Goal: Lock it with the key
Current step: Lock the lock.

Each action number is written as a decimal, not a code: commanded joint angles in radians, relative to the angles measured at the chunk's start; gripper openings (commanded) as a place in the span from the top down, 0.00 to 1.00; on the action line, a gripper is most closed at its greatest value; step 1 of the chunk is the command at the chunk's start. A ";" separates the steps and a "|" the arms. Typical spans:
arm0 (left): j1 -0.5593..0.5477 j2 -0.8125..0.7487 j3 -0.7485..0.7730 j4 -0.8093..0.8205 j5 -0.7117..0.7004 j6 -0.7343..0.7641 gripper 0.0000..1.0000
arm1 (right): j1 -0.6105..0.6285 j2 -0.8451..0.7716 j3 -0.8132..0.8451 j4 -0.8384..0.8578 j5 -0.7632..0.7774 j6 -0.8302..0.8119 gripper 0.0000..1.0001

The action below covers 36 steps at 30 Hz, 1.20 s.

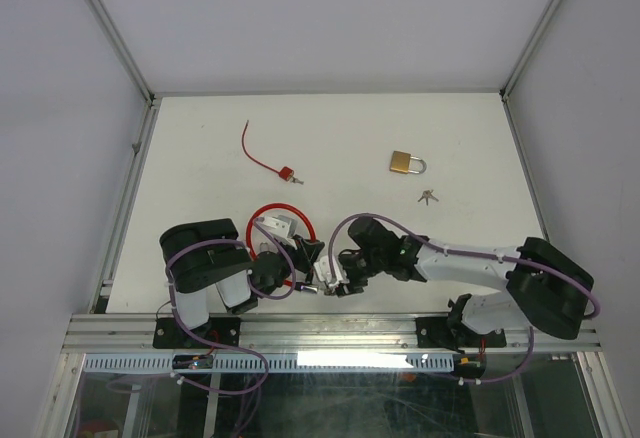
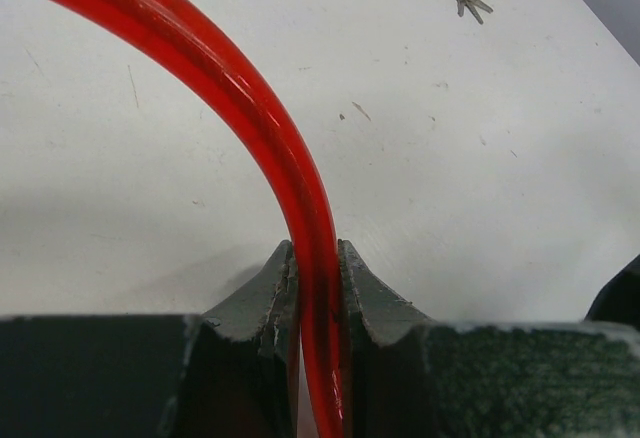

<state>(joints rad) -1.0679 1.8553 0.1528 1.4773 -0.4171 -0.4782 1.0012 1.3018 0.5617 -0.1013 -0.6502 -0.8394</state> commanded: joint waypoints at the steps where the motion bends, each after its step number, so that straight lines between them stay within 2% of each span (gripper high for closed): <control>1: -0.010 0.012 -0.006 0.263 0.009 0.050 1.00 | 0.062 0.055 0.045 0.107 0.108 0.081 0.53; 6: -0.010 0.012 -0.002 0.264 0.012 0.051 1.00 | 0.118 0.106 0.055 0.142 0.184 0.112 0.58; 13: -0.010 0.008 0.001 0.263 0.017 0.050 1.00 | 0.126 0.124 0.075 0.168 0.241 0.176 0.67; 27: -0.010 -0.008 0.007 0.264 0.023 0.040 1.00 | 0.106 0.104 0.081 0.160 0.280 0.168 1.00; 36: -0.010 -0.025 0.033 0.263 0.029 0.059 1.00 | 0.022 0.073 0.087 0.160 0.258 0.204 1.00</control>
<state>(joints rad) -1.0653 1.8565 0.1684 1.4765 -0.4377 -0.4576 1.0775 1.4254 0.6006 -0.0189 -0.4274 -0.6441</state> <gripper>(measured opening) 0.152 0.018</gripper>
